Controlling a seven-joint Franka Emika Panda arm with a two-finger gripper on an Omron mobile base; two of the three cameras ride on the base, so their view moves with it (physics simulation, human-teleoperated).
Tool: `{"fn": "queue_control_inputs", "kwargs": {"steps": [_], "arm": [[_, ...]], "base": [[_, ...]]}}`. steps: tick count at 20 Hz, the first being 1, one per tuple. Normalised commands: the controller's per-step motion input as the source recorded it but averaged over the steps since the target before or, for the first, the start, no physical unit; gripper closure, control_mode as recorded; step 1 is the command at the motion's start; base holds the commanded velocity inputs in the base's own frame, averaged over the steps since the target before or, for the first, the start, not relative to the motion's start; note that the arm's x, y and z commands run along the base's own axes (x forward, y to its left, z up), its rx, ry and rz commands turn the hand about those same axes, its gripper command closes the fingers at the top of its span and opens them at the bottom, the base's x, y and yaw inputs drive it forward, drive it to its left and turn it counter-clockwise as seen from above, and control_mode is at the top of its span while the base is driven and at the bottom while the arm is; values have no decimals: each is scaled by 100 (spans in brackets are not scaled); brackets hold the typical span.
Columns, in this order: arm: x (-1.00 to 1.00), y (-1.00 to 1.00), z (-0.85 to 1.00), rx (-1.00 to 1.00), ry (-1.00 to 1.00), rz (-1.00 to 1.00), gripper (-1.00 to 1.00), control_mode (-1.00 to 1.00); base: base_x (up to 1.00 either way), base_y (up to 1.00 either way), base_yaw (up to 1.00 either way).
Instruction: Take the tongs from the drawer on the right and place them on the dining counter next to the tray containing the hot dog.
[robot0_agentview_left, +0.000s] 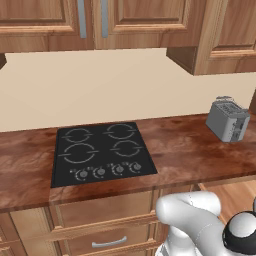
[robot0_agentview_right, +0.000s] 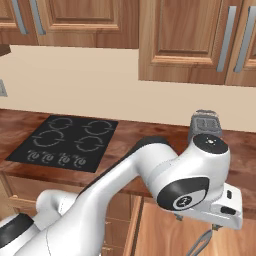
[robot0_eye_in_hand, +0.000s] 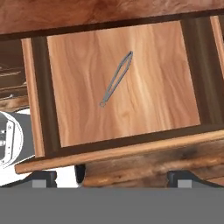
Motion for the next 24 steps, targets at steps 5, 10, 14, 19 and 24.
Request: {"fn": "queue_control_inputs", "kwargs": {"steps": [5,10,14,19,24], "arm": [[19,0,0,0,-5,14,-100,-100],[44,15,-13,0,-2,7,-100,-100],[18,34,-19,5,3,-1,-100,-100],[2,51,-39,5,5,-14,-100,-100],[16,61,-51,6,7,-25,-100,-100]], "base": [[0,0,0],[0,0,0],[0,0,0],[0,0,0],[0,0,0]]}}
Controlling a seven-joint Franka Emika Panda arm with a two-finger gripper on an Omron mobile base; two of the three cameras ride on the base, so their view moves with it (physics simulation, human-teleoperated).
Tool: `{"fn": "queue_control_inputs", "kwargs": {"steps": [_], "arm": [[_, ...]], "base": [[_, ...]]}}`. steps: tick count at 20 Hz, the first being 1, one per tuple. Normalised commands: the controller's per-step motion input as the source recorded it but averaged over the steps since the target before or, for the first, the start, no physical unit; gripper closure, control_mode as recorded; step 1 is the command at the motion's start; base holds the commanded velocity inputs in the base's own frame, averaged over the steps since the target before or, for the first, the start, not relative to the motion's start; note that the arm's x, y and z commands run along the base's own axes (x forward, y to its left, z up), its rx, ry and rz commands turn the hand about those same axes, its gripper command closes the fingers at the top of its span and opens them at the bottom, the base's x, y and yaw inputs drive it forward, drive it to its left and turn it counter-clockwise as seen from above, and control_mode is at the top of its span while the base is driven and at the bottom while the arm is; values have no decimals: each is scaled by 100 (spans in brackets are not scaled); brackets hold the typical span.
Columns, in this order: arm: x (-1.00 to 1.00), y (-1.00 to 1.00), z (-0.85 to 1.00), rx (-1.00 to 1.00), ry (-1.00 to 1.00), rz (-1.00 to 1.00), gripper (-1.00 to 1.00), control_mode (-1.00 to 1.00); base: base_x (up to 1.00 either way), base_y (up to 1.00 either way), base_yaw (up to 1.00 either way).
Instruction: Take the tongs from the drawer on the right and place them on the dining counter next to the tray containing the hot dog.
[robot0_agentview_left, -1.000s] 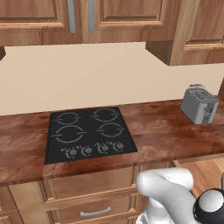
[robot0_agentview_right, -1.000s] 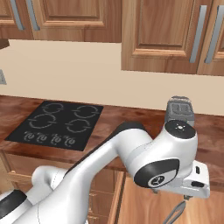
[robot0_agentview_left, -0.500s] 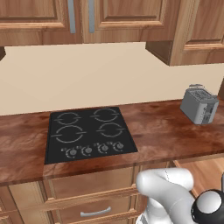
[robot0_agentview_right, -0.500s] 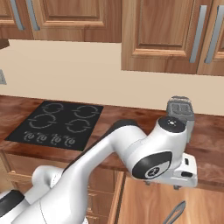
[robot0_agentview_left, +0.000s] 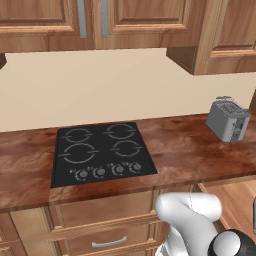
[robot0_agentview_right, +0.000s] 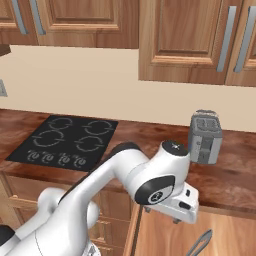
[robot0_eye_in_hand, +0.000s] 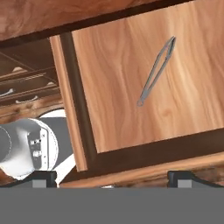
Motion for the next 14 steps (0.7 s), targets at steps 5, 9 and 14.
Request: {"fn": "queue_control_inputs", "kwargs": {"steps": [5,9,14], "arm": [[28,36,-58,14,9,-19,-100,-100],[53,28,-37,-1,1,-8,-100,-100],[54,-3,-36,-3,0,-1,-100,-100]], "base": [[0,0,0],[0,0,0],[0,0,0]]}}
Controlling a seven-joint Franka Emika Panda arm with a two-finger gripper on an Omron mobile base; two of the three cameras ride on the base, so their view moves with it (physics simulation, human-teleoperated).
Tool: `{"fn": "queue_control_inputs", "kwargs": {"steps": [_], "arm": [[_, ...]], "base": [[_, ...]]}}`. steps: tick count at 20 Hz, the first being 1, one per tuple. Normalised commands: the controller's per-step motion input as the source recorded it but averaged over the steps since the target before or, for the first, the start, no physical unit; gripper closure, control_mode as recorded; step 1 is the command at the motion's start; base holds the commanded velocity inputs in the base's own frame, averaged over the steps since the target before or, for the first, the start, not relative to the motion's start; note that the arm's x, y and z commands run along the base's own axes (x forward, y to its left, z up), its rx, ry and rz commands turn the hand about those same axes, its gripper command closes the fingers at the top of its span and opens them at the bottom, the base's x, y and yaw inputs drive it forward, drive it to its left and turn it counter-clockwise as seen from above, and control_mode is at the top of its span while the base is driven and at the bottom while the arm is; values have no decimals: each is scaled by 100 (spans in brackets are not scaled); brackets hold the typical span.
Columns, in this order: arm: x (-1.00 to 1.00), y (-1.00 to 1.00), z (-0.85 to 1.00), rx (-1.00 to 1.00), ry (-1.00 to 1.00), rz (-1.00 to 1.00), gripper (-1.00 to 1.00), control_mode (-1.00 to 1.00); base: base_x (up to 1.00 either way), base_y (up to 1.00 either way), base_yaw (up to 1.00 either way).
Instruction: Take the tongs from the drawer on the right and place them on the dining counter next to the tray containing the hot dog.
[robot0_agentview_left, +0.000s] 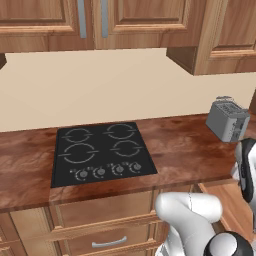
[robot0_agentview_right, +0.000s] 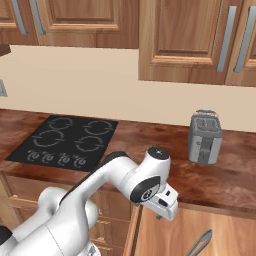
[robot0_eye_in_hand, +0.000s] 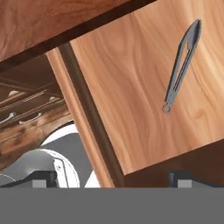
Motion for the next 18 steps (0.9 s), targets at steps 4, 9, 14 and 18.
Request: {"fn": "queue_control_inputs", "kwargs": {"steps": [4,9,14,18], "arm": [[44,-36,-50,-9,0,-4,-100,-100],[31,-50,-59,-11,0,-1,-100,-100],[6,-44,-38,-4,7,-2,-100,-100],[0,-34,-4,0,2,-1,-100,-100]], "base": [[0,0,0],[0,0,0],[0,0,0],[0,0,0]]}}
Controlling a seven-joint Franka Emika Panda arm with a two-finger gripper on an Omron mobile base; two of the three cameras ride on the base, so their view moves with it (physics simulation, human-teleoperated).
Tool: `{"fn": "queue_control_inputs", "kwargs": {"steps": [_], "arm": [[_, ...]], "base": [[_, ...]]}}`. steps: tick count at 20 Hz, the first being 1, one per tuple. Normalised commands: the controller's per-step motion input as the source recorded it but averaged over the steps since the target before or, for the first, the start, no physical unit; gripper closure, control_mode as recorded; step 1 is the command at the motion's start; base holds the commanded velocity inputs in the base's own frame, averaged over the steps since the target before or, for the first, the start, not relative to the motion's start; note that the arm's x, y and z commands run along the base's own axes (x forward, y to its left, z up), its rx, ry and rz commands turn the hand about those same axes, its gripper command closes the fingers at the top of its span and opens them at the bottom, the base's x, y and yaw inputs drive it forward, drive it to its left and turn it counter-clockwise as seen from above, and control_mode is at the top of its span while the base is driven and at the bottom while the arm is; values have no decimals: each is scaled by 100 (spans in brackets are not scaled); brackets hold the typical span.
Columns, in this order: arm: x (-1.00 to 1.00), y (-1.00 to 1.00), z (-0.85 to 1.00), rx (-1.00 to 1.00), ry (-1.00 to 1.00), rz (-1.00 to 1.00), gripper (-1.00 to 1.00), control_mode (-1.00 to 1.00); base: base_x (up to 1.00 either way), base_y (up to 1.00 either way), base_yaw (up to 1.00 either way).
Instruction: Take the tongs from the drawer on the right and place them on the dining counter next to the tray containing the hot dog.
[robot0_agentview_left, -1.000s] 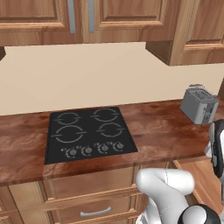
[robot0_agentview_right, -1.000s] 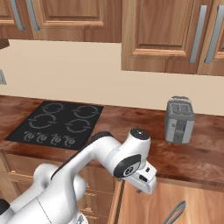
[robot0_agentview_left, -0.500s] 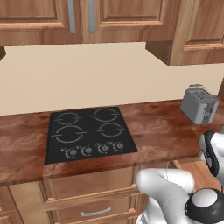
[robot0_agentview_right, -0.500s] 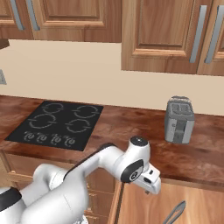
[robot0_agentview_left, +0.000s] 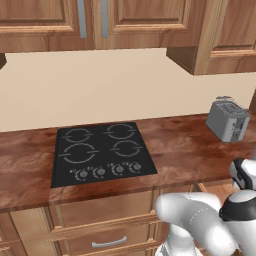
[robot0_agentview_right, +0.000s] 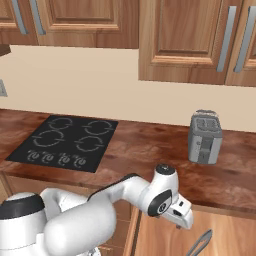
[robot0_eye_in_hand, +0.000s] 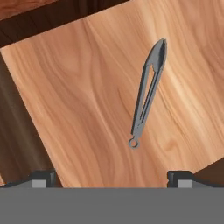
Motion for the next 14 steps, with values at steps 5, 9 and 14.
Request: {"fn": "queue_control_inputs", "kwargs": {"steps": [5,9,14], "arm": [[0,-60,-20,2,0,-2,-100,-100],[0,-12,-4,2,0,0,-100,-100],[0,0,-26,0,2,0,-100,-100]], "base": [[0,0,0],[0,0,0],[0,0,0]]}}
